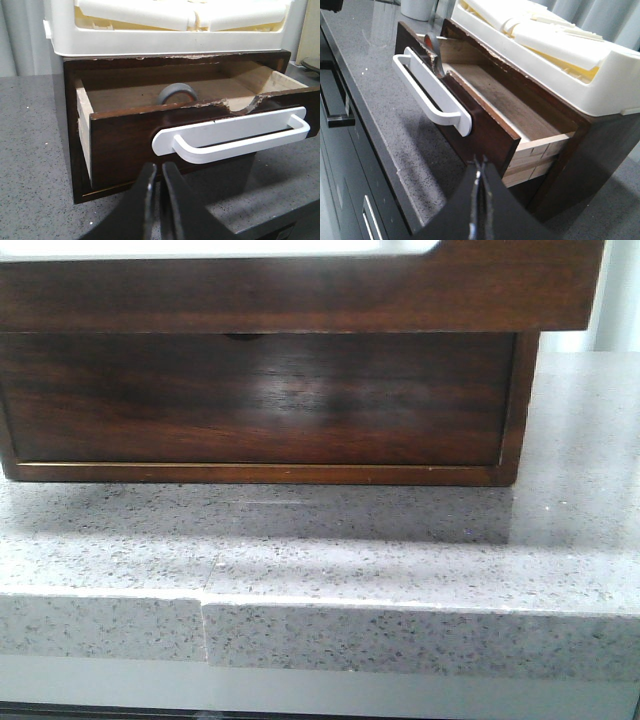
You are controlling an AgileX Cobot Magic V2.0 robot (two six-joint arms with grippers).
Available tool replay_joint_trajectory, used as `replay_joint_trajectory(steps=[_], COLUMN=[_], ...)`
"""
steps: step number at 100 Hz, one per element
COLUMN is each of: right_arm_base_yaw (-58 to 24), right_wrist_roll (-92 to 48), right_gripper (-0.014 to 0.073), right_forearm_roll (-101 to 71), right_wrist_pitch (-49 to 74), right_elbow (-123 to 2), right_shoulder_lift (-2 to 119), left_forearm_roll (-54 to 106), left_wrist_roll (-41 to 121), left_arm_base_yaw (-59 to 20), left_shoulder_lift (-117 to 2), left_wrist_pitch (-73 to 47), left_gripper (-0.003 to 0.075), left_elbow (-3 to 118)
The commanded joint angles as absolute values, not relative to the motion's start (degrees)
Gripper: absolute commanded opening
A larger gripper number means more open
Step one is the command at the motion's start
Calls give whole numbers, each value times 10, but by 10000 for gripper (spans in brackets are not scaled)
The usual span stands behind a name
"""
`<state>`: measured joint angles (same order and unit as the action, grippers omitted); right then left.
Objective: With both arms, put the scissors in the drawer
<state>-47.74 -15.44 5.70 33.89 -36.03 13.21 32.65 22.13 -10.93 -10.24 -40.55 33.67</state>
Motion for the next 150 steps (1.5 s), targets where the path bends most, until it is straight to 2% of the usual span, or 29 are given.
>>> replay_joint_trajectory(steps=[1,57,71,86,102,124,150], right_arm_base_yaw=[-473,-473,-473,-473,-473,-473,-473], right_wrist_roll=[-152,-152,-152,-152,-152,-152,-152], right_gripper=[-45,-45,-45,-45,-45,-45,-45], right_forearm_roll=[66,66,66,66,66,66,66], right_wrist_pitch=[286,286,286,286,286,286,286], right_elbow=[-372,-372,-372,-372,-372,-372,-372], right_shoulder_lift=[137,137,137,137,137,137,137], left_forearm_roll=[350,327,240,66,41,18,0], left_wrist_roll=[217,230,239,104,86,18,-31], left_arm_base_yaw=[-113,-112,-98,-86,-95,-128,-146], left_shoulder_lift=[-110,-110,-110,-109,-68,24,21], left_wrist_pitch=[-362,-349,-258,-146,-42,-73,-99], left_gripper=[-20,-20,-20,-20,-20,-20,-20], left_elbow=[350,337,282,201,102,34,-9])
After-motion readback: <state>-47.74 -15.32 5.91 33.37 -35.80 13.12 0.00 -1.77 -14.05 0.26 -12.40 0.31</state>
